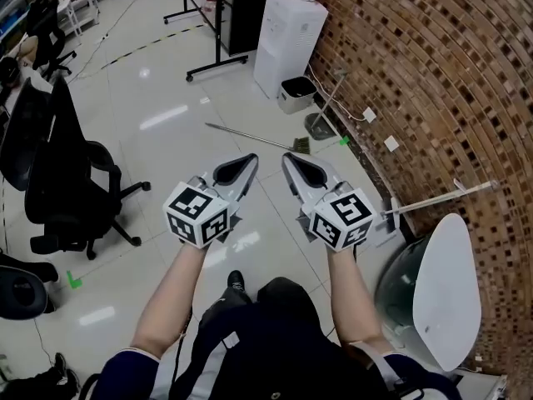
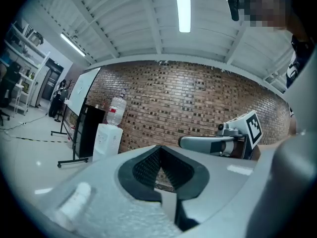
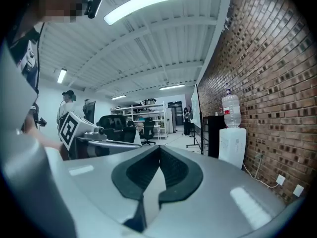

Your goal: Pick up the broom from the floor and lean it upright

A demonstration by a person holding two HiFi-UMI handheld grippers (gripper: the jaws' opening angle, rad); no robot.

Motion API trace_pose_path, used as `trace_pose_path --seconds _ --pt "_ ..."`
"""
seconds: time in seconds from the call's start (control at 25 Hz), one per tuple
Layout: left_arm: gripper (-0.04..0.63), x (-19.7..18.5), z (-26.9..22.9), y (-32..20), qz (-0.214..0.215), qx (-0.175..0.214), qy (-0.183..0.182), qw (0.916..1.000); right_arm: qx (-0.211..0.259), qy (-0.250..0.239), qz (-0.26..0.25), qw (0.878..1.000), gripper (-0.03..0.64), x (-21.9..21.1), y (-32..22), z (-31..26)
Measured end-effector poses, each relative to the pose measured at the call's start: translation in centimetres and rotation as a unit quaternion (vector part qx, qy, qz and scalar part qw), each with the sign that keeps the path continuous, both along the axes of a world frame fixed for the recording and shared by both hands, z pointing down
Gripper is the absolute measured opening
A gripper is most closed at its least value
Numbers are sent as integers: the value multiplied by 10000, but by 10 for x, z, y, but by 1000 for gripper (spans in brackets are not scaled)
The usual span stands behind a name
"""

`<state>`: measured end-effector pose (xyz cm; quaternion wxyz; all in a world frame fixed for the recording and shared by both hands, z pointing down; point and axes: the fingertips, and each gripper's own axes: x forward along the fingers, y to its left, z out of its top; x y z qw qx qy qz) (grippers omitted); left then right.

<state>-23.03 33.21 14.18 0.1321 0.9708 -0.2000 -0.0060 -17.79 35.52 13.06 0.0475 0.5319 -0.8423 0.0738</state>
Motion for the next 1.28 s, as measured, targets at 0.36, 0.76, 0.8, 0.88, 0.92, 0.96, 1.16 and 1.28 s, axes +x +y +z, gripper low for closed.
trace_pose_path --seconds 0.36,0.76,0.8,0.88,0.92,0.96,1.16,1.28 --pt "-3 30 25 -122 -103 -114 -157 9998 -126 -99 -38 9999 3 36 -118 26" --pt "-3 104 53 -279 -546 -162 -667 9962 -201 -182 -587 9979 3 104 -287 55" --pt "-3 107 54 -294 -620 -163 -699 9955 -203 -184 -651 9975 3 108 -302 56" --pt "-3 112 59 -319 -741 -180 -782 9940 -217 -194 -770 9966 3 114 -329 59" --pt "-3 114 63 -330 -779 -203 -819 9934 -240 -185 -822 9962 3 116 -341 62" --pt "-3 115 68 -341 -807 -230 -847 9929 -268 -163 -864 9958 3 118 -352 66" --pt "-3 109 99 -401 -951 -381 -880 9908 -454 2 -1013 9938 3 119 -412 93" --pt "-3 106 135 -442 -987 -529 -899 9896 -675 140 -1078 9918 3 115 -454 127"
